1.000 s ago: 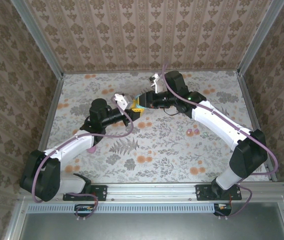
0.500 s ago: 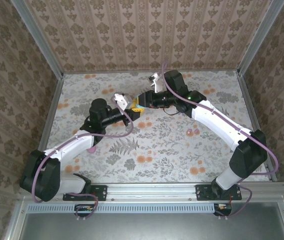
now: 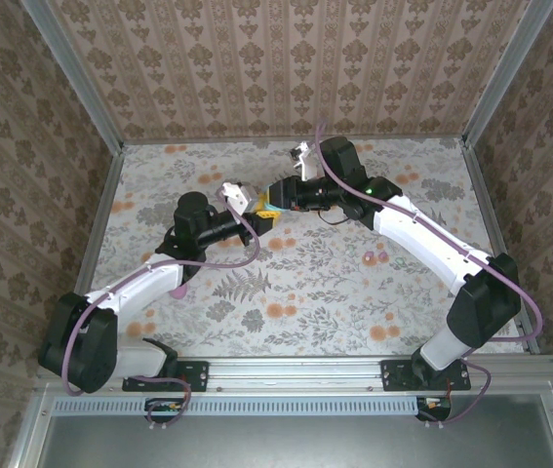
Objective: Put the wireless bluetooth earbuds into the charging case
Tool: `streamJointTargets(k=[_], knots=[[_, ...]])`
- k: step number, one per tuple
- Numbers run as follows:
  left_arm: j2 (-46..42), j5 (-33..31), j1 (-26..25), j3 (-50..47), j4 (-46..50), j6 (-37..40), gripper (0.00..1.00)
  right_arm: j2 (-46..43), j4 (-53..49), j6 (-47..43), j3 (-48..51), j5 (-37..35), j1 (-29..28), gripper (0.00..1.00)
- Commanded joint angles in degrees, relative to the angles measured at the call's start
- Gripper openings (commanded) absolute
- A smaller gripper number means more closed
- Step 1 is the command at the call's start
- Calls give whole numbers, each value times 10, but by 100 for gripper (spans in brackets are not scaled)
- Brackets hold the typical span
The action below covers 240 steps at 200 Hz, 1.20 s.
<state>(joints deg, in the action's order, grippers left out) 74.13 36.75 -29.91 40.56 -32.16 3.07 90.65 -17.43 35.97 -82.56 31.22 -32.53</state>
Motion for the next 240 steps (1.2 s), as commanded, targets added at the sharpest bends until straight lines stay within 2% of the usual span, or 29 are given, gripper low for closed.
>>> streamJointTargets(k=[1,114,168,203,226,240], knots=[[-20,4,-1,19,-17,9,22,-19,-14,2,-10,-22,-1,32],[-24,-8,-1,19,-10,15,22,-35,-18,4,-15,-29,0,32],[-20,-11,0,19,-11,16,22,-79,-1,-11,3,-40,7,32],[-17,-5,-2,26,6,26,22,-114,1,-22,32,-75,42,34],[-17,-4,-8,37,29,39,22,-136,19,8,63,-72,78,37],[-18,19,-13,44,40,47,22,-136,34,30,76,-56,96,40]])
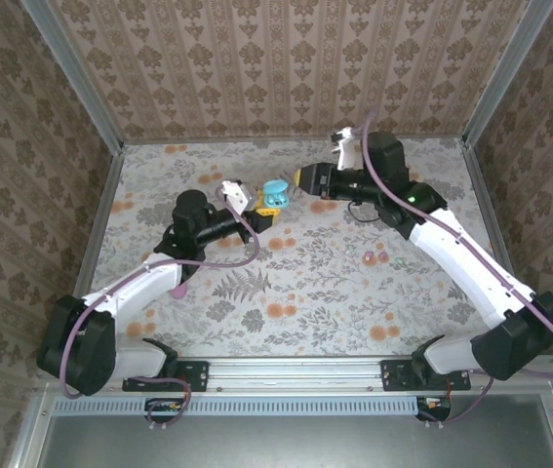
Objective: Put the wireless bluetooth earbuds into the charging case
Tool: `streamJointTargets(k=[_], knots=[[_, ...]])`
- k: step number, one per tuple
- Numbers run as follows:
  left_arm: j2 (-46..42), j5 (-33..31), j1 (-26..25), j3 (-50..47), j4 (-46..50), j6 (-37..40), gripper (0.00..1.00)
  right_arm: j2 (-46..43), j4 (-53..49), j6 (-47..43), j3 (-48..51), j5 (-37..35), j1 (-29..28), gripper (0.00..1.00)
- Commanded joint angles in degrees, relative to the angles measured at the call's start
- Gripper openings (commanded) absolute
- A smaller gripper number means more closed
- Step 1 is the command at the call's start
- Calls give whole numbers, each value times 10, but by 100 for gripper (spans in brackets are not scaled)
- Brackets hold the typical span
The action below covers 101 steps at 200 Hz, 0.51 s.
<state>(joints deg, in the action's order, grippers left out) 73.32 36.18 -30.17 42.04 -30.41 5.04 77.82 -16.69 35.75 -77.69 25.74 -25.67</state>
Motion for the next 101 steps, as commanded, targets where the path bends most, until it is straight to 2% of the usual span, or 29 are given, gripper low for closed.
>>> streamJointTargets(k=[1,26,77,101], knots=[[-10,25,-11,29,24,28,22,-8,27,33,28,0,28,40],[-6,32,-25,46,56,51,22,-1,51,70,37,36,46,49],[0,38,-42,64,75,65,22,15,68,101,24,75,50,55],[-2,39,-45,67,78,66,22,55,65,116,11,103,49,56]])
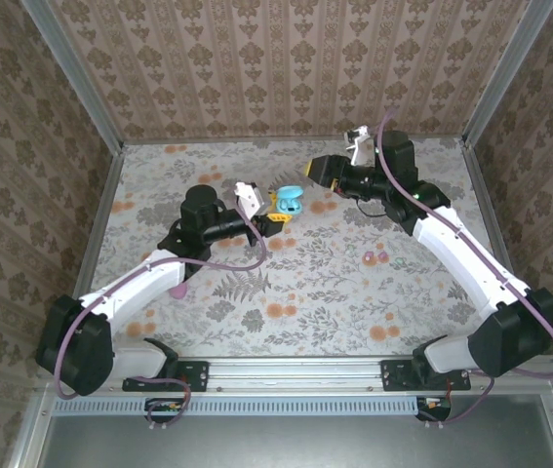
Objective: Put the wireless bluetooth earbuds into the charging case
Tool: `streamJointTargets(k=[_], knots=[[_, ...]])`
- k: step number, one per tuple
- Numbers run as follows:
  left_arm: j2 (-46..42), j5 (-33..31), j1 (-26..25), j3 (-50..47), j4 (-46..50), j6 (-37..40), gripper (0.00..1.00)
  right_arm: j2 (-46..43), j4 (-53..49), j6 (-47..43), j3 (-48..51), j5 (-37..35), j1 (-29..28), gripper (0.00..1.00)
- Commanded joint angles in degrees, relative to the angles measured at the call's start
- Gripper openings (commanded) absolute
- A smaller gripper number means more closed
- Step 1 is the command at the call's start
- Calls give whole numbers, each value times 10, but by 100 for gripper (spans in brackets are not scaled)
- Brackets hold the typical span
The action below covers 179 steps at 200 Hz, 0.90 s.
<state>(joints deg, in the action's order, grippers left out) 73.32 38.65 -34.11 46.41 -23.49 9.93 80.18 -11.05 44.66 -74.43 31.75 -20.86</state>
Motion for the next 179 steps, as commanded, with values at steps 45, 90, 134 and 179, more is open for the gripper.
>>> streamJointTargets(k=[45,90,134,179], knots=[[-4,12,-6,24,9,17,22,64,0,31,-36,84,-5,57],[-1,4,-6,19,-13,2,22,74,-5,23,-35,106,-9,58],[1,-8,-5,19,-28,-8,22,67,-20,4,-26,126,-11,58],[4,-15,1,14,-69,-39,22,46,-1,1,9,172,-11,59]])
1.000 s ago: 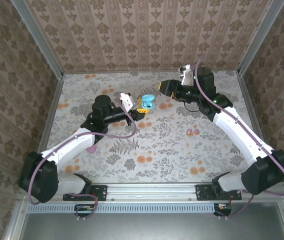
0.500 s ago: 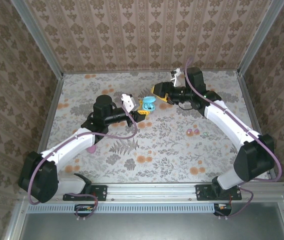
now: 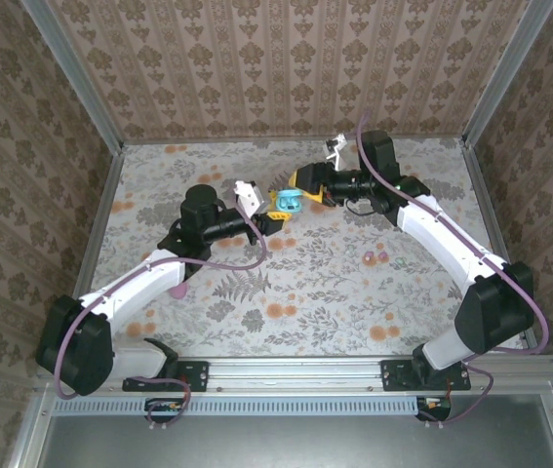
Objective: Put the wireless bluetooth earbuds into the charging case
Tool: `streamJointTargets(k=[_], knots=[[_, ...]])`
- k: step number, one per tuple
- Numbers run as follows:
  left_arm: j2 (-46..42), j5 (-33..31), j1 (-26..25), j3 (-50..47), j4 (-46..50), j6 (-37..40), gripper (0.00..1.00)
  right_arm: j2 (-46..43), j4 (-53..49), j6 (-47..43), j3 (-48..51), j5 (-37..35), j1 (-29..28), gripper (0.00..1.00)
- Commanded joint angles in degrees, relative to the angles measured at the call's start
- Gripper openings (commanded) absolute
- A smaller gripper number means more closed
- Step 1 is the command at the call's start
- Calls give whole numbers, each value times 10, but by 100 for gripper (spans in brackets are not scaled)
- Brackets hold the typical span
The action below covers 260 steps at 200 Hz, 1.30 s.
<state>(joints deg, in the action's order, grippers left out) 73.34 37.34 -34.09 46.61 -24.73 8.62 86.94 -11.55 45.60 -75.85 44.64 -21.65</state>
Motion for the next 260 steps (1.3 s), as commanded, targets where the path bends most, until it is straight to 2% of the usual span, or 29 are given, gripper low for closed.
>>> streamJointTargets(k=[1,33,72,143,159,187,201,231,260], knots=[[4,-2,1,12,-58,-26,22,-22,5,-7,24,44,-3,59],[12,9,1,19,-71,-37,22,-28,64,36,52,76,1,60],[23,17,1,24,-90,-55,22,-12,181,127,73,151,4,59],[29,16,2,21,-110,-62,22,-7,210,156,79,180,11,51],[29,19,4,18,-118,-67,23,-4,224,166,82,181,11,48],[32,18,7,17,-118,-67,25,1,267,197,89,182,13,33],[33,16,7,16,-112,-64,26,3,273,202,90,179,13,28],[33,3,8,17,-90,-50,34,-1,280,204,101,156,19,23],[31,-11,11,18,-55,-32,60,-8,294,207,119,101,26,21]])
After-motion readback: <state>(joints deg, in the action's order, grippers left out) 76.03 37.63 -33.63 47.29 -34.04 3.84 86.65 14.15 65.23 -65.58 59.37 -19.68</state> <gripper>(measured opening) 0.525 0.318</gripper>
